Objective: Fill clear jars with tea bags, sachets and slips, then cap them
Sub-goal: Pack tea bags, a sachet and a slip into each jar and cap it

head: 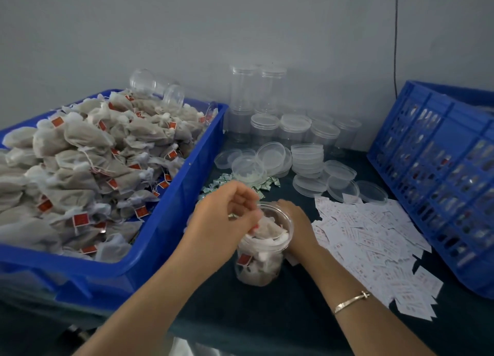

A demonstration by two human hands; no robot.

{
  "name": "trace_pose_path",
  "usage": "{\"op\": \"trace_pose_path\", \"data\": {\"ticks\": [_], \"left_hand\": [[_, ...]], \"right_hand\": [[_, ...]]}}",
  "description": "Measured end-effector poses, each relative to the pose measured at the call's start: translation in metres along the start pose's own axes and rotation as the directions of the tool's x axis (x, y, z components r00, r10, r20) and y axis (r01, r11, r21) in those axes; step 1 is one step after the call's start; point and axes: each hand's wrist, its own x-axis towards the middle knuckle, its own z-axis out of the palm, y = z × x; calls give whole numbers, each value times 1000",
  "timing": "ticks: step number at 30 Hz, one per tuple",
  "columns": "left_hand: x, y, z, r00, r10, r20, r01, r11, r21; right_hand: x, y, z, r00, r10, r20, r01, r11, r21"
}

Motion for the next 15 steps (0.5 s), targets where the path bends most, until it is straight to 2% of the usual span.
{"op": "trace_pose_path", "data": {"ticks": [2, 4, 6, 8, 11, 14, 15], "left_hand": [[7, 1, 4, 1000, 12, -17, -12, 1000, -13], [10, -5, 7, 999, 29, -33, -28, 999, 30], [10, -14, 9, 999, 36, -17, -34, 996, 82], [8, -22, 13, 999, 30, 27, -33, 994, 107], [5, -30, 22, 992, -48, 119, 41, 998, 56], [3, -36, 32, 988, -57, 141, 52, 998, 41], [2, -37, 35, 992, -44, 120, 40, 999, 35]], "right_hand": [[-4, 3, -15, 996, 44, -73, -32, 987, 158], [-10, 3, -37, 979, 134, -156, -60, 911, 408], [-20, -2, -60, 959, 152, -239, 11, 824, 566], [-33, -12, -81, 952, 103, -289, 119, 745, 657], [-52, -24, -98, 964, -40, -263, 217, 690, 691], [-55, -27, -98, 974, -193, -120, 227, 784, 578], [-52, -24, -97, 974, -194, -115, 225, 793, 566]]}}
